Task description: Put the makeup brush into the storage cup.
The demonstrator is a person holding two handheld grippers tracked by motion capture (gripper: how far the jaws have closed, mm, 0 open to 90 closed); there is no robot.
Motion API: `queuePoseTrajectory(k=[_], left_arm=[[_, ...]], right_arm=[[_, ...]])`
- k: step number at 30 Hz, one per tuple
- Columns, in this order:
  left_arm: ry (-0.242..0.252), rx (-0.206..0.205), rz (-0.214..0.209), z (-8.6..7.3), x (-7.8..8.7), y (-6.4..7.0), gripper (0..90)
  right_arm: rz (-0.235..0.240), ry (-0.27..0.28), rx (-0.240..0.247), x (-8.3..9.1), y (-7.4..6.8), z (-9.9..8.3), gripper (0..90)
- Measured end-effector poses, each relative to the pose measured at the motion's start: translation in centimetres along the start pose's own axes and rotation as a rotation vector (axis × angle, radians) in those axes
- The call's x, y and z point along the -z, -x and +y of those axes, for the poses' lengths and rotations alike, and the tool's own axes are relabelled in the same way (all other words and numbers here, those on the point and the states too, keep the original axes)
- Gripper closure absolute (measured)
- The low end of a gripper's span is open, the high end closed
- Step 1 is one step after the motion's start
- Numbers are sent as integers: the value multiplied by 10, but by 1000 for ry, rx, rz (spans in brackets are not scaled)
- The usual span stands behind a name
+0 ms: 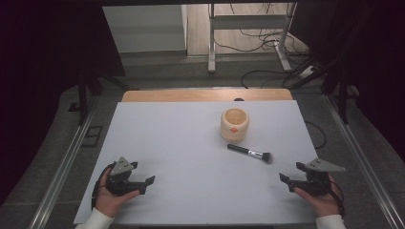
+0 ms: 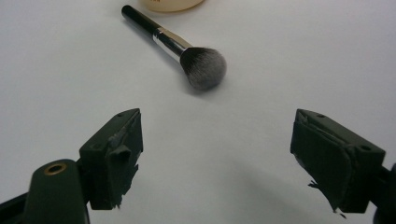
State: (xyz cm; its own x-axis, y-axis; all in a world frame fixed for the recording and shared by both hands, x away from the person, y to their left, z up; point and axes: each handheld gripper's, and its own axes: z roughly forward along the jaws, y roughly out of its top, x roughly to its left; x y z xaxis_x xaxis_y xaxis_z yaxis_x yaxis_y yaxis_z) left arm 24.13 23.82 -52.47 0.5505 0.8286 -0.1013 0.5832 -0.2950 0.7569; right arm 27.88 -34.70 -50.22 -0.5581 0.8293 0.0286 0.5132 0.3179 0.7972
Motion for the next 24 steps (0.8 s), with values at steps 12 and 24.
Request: queuePoseTrajectory(k=[12,24], left_arm=[[2,7,2,-1,0,-3,120],[6,-1,-13,-3,2,-2,121]], right_arm=[[8,-5,22,-1,1,-1,178],[-1,1,48,2,-7,5,172]])
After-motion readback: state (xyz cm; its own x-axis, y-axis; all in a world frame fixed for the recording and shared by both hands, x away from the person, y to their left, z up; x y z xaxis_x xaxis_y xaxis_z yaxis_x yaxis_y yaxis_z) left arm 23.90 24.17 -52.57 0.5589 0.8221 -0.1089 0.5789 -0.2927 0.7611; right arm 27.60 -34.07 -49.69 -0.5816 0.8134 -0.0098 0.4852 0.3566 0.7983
